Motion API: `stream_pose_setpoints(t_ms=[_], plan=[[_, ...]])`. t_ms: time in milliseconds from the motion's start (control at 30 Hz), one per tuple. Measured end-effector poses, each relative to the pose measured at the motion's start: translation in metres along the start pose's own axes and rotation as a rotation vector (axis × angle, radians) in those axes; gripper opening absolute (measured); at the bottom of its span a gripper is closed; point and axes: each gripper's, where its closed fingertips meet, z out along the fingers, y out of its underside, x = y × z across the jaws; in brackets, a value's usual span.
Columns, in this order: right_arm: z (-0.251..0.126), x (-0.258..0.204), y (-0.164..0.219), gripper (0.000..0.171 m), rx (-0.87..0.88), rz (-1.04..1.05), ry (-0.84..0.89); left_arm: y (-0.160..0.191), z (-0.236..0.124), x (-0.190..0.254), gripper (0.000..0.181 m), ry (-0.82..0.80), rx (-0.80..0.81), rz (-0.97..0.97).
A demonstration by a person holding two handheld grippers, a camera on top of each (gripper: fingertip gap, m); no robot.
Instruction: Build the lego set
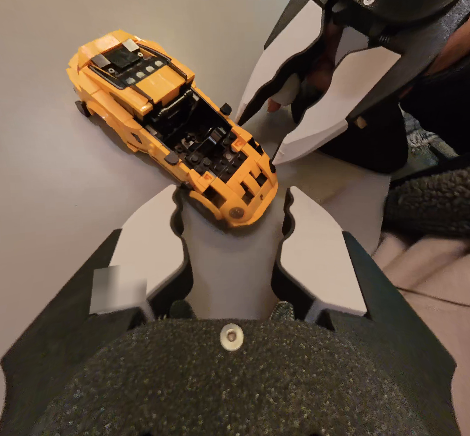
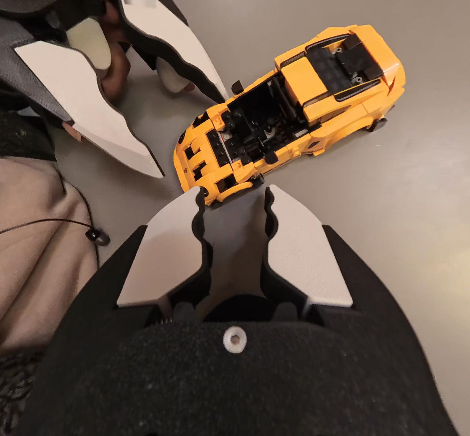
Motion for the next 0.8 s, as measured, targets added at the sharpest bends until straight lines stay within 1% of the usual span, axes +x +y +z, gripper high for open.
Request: stream_pose_setpoints(t_ms=[167, 267, 400, 500, 567, 633, 667, 733, 800], plan=[[0.001, -0.003, -0.001, 0.045, 0.011, 0.042, -0.004, 0.002, -0.001, -0.001, 0.067, 0.098, -0.058, 0.02], [0.0, -0.002, 0.001, 0.043, -0.026, 0.039, 0.011, 0.006, 0.0, 0.0, 0.063, 0.108, -0.084, 0.057], [-0.006, -0.001, 0.001, 0.04, -0.025, 0.045, 0.019, 0.012, 0.002, 0.004, 0.06, 0.129, -0.112, 0.123], [-0.012, -0.001, 0.004, 0.032, -0.045, 0.038, 0.041, 0.013, 0.002, 0.01, 0.053, 0.173, -0.128, 0.163], [-0.018, -0.001, 0.003, 0.024, -0.028, 0.005, 0.087, 0.015, 0.004, 0.014, 0.052, 0.191, -0.147, 0.19], [-0.026, -0.002, 0.004, 0.005, -0.018, -0.095, 0.159, 0.016, 0.007, 0.021, 0.051, 0.222, -0.161, 0.23], [-0.029, -0.002, 0.007, 0.0, -0.025, -0.142, 0.212, 0.017, 0.008, 0.025, 0.052, 0.239, -0.163, 0.251], [-0.029, -0.003, 0.014, 0.0, -0.05, -0.199, 0.291, 0.016, 0.012, 0.032, 0.053, 0.265, -0.164, 0.294], [-0.029, 0.0, 0.017, 0.0, -0.05, -0.211, 0.363, 0.015, 0.016, 0.036, 0.054, 0.295, -0.165, 0.326]])
